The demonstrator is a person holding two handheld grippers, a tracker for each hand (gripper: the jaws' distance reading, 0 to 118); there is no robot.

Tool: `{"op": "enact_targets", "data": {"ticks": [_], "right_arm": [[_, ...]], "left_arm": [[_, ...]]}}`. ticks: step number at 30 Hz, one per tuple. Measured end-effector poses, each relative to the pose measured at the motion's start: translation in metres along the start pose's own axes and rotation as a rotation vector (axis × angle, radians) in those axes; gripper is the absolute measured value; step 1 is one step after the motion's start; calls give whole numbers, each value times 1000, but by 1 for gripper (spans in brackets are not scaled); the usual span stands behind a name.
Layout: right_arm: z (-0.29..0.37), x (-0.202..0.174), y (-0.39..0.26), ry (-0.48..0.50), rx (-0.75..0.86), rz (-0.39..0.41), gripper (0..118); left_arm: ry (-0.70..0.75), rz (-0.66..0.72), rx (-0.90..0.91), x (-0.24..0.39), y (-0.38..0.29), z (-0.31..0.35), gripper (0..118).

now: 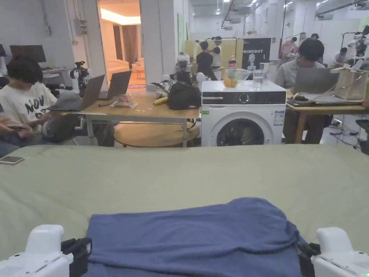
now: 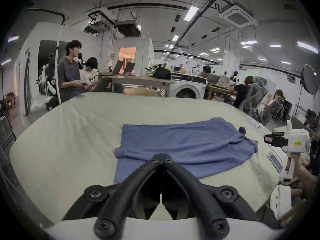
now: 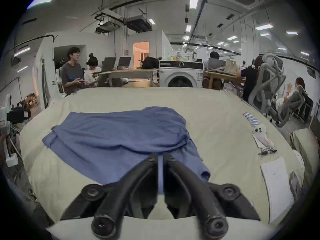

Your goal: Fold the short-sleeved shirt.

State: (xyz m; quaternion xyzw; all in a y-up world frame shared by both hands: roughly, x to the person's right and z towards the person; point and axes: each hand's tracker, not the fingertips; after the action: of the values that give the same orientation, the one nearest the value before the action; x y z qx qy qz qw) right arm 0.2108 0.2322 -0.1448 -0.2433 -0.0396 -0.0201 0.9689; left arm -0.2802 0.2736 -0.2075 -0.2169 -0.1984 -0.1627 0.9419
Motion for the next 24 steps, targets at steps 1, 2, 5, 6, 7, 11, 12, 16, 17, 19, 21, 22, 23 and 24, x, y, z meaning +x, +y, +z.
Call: {"op": "enact_targets", "data": {"ticks": [1, 2, 5, 6, 7, 11, 12, 16, 17, 19, 21, 22, 23, 24], "right_arm": [[6, -3, -4, -5, 5, 3, 0], [11, -5, -7, -3, 7, 6, 0], [21, -7, -14, 28, 1, 2, 0], [23, -7, -15, 39, -1, 4, 0], [24, -6, -16, 54, -8, 11, 0], [30, 0, -14, 80, -19, 8, 0], [31, 2, -14, 84, -22, -3, 0], [35, 9, -18, 83, -42, -26, 0], [34, 12, -21, 71, -48, -22, 0], [32, 20, -26, 42, -69, -14, 0], [27, 30, -28, 18, -90, -26, 0], [24, 34, -28, -1, -100, -40, 15], [21, 38, -26, -12, -114, -60, 42], [17, 41, -23, -15, -120, -86, 63]], "left_arm": [[-3, 11, -7, 2, -4, 5, 0], [5, 16, -6, 2, -8, 10, 0], [25, 58, -36, -11, -19, 17, 1], [37, 69, -54, -18, -22, 15, 17], [56, 91, -98, -27, -25, 10, 41], [51, 169, -263, -52, -48, -29, 52], [63, 182, -281, -54, -49, -41, 52], [132, 184, -371, -64, -56, -93, 35], [-348, 279, -312, -43, -56, -116, 31], [-291, 263, -398, -48, -62, -137, 1], [-278, 233, -420, -44, -63, -146, 1], [-278, 210, -391, -42, -57, -144, 1], [-279, 213, -394, -41, -53, -145, 1], [-292, 222, -402, -36, -51, -142, 1]]}}
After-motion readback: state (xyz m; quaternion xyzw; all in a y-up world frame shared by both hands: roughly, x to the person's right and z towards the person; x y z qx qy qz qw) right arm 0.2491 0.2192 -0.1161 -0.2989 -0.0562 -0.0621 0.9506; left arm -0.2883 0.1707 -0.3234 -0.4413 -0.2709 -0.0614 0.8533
